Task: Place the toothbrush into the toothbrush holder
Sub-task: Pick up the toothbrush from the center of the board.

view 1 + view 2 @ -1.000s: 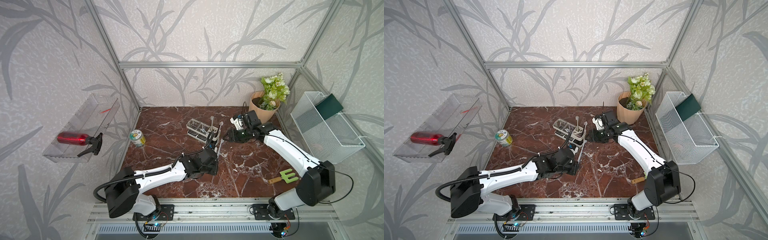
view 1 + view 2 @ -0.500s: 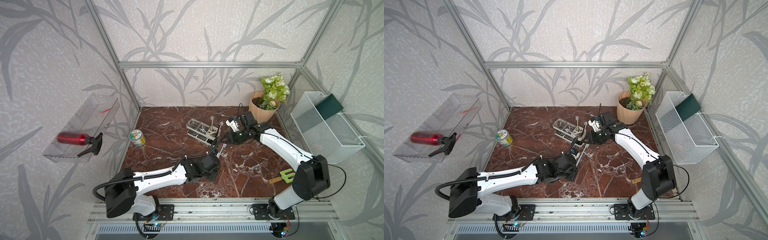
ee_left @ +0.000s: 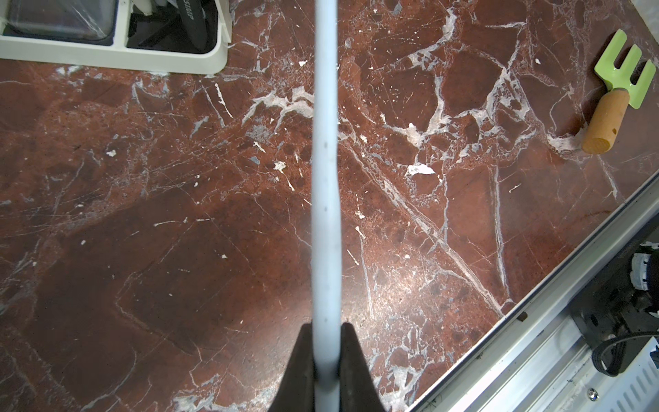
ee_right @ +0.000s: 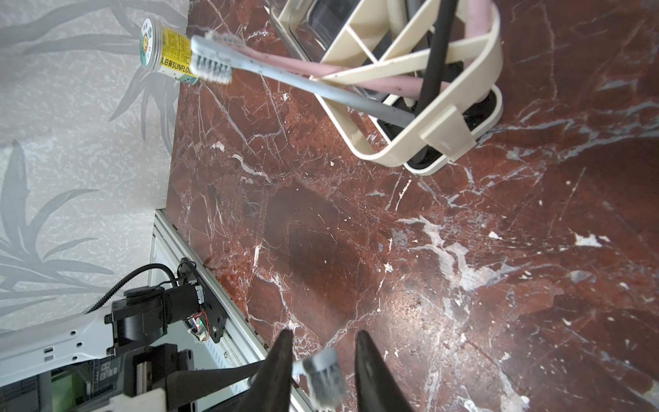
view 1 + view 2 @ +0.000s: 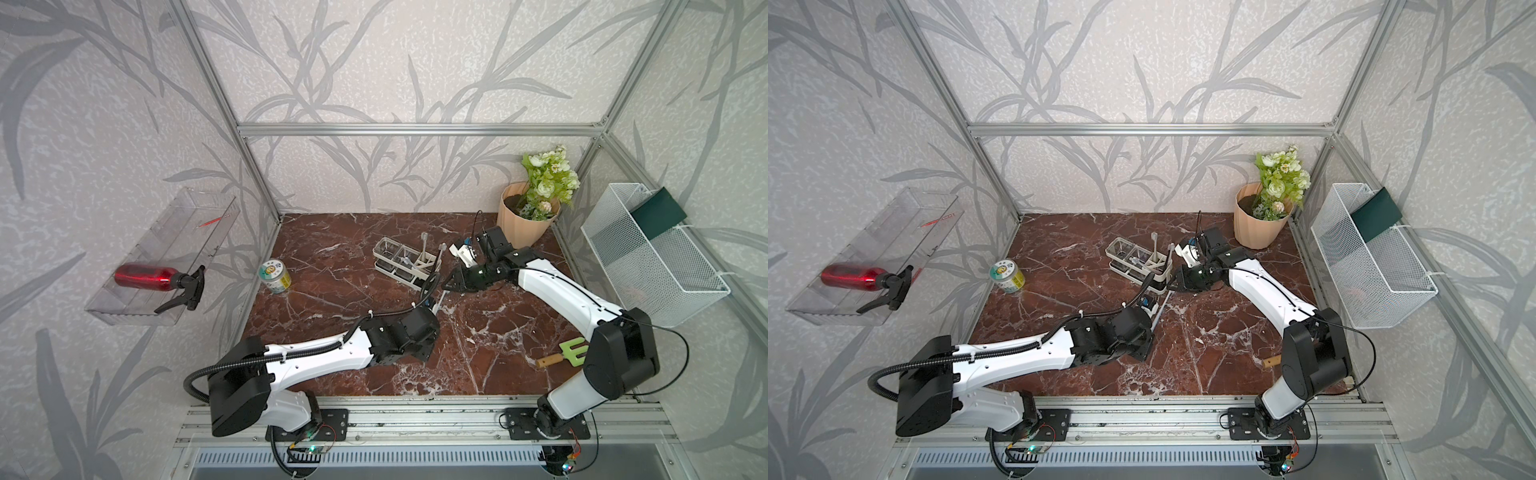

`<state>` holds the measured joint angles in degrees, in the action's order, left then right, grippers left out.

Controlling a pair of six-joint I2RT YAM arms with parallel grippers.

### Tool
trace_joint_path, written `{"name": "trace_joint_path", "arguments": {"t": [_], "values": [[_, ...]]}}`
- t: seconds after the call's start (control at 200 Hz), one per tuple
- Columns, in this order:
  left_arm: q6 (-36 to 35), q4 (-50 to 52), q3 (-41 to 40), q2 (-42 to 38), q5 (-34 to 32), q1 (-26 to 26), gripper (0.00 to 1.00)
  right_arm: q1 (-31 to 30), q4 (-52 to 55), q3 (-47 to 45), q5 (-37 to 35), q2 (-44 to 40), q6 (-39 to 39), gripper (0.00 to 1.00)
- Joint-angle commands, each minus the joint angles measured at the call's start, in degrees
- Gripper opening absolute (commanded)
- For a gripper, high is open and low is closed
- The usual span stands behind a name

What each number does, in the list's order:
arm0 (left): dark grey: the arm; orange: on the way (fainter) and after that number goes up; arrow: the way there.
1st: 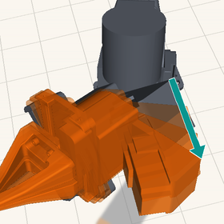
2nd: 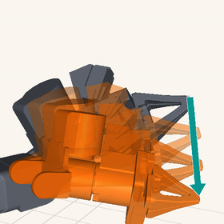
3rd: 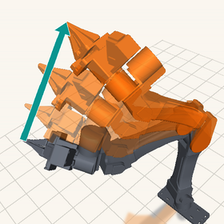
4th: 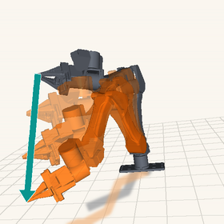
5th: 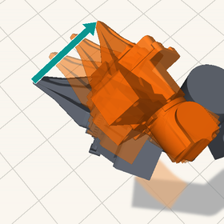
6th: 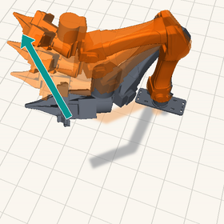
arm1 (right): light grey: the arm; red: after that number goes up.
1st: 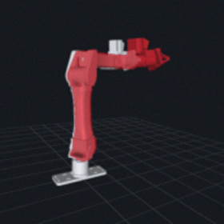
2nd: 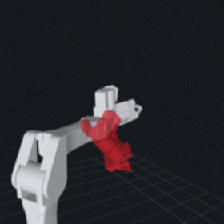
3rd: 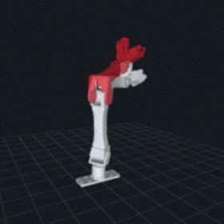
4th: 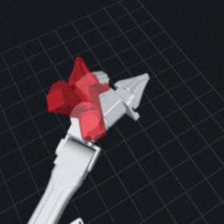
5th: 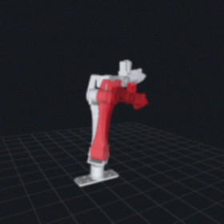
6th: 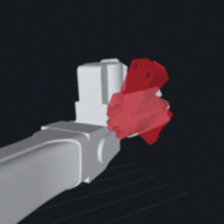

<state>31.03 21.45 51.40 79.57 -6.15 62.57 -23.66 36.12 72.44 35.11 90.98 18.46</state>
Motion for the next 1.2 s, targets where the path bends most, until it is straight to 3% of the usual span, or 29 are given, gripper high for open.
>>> {"name": "trace_joint_path", "arguments": {"t": [0.0, 0.405, 0.725, 0.995, 1.085, 1.195], "values": [[-0.4, 0.5, 1.2, -1.5, -1.5, 0.2, 0.00, -0.2, -1.0, -0.6, 1.5, 0.8, -0.3, 0.28], [-0.2, 0.3, 0.9, -2.4, -2.3, 0.1, 0.00, -0.3, -2.0, -1.7, 2.4, 0.5, 0.2, 0.20], [-0.2, -0.4, 0.4, -3.3, -2.2, 0.1, 0.00, -0.3, -2.3, -1.2, 2.9, 0.2, 0.5, 0.03], [-0.2, -0.9, -0.6, -6.3, -3.8, 0.1, 0.44, -0.2, -2.3, -0.6, 1.2, -0.8, 0.9, 0.00], [-0.5, 1.1, 0.6, -8.4, -4.6, 0.0, 0.62, -0.2, -2.3, 0.4, -1.0, -1.5, 1.2, 0.00], [-1.2, 5.4, 3.2, -12.0, -7.1, -0.7, 0.78, -0.3, -2.9, 2.4, -3.2, -2.9, 1.4, 0.00]]}}
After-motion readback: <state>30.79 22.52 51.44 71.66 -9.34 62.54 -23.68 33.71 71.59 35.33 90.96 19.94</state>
